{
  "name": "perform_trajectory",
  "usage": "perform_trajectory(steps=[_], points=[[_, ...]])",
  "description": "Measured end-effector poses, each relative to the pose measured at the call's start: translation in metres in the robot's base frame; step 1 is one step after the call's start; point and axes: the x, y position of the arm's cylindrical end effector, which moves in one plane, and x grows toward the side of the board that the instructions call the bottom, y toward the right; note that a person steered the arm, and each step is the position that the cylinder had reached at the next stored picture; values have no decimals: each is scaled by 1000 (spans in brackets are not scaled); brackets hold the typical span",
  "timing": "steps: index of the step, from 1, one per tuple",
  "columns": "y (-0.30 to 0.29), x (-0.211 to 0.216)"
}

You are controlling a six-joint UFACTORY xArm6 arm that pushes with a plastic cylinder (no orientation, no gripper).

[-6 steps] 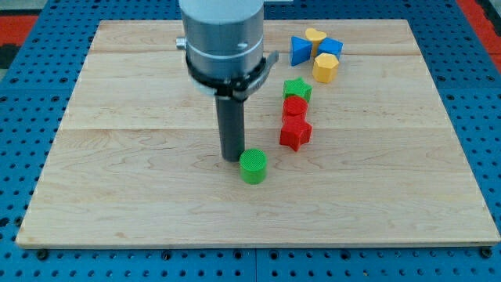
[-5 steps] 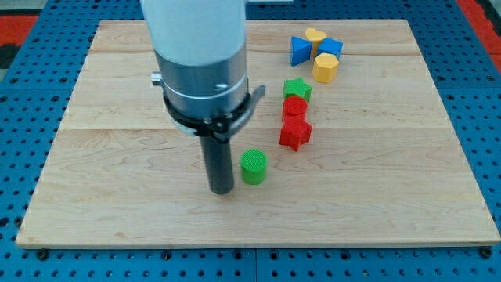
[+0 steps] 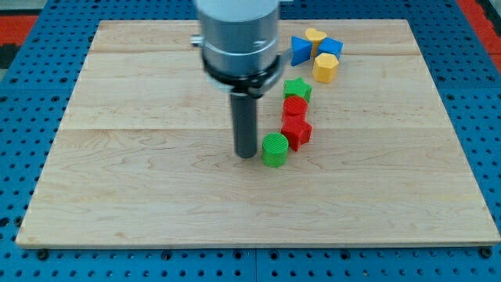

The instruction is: Push the green circle into the red star

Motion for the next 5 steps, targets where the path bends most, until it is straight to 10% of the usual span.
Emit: perform_trajectory(steps=[5], points=[[56, 47]])
